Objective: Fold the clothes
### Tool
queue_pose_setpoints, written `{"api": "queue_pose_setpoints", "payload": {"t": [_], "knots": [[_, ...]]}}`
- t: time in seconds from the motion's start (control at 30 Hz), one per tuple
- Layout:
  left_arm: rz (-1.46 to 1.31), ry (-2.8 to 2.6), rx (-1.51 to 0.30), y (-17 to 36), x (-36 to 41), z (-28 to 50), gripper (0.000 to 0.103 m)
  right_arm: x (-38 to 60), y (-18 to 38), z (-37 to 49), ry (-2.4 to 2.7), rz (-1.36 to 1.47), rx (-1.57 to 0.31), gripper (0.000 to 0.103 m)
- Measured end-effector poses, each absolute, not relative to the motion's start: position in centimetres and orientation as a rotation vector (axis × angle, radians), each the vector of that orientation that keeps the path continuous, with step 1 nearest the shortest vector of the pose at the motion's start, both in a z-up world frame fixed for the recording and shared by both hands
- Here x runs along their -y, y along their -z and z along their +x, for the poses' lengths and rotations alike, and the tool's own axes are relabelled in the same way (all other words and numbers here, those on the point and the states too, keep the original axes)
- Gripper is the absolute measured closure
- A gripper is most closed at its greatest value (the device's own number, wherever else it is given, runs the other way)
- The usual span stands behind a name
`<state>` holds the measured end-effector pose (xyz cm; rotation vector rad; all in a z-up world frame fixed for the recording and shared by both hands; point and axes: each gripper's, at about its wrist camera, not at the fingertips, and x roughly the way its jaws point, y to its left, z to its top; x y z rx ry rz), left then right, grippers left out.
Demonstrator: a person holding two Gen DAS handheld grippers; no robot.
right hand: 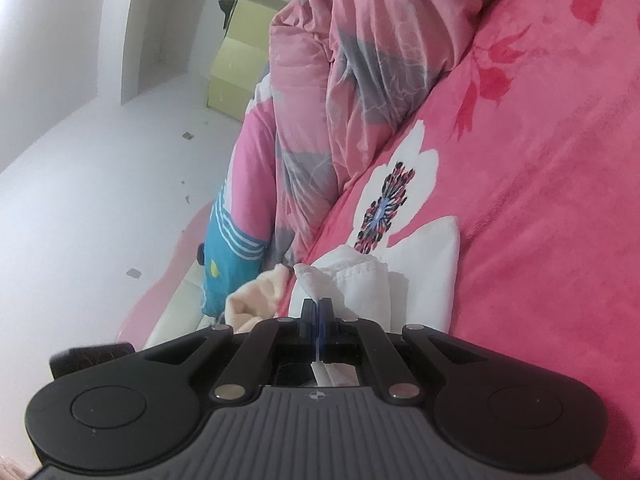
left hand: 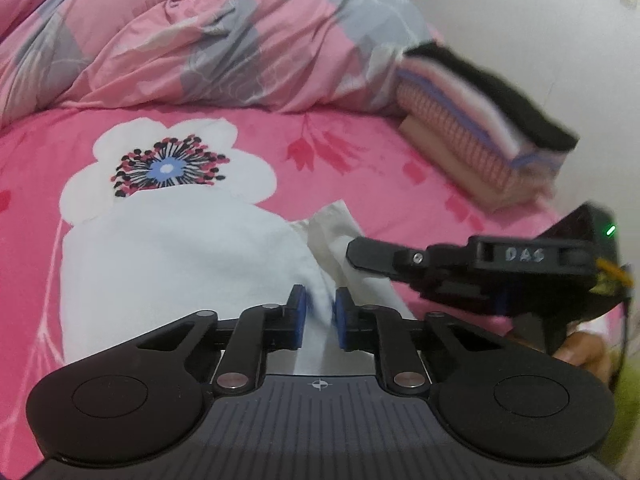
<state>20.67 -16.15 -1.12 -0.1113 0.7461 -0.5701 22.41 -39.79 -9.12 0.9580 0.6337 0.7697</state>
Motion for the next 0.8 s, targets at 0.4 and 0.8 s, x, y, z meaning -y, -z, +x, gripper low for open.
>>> {"api": "queue_pose_setpoints", "payload": {"t": [0.4,0.8], "knots": [[-0.442,0.669,-0.623,2.0,11.8,20.2,0.098,39.3,9.1,22.7,-0.82,0.949,-0.641,0.103],[-0.209,0.603,-0.766,2.0,14.6,20.9,0.071,39.8,9.6,22.6,-0.787,0.981,-0.632,0.103]]}}
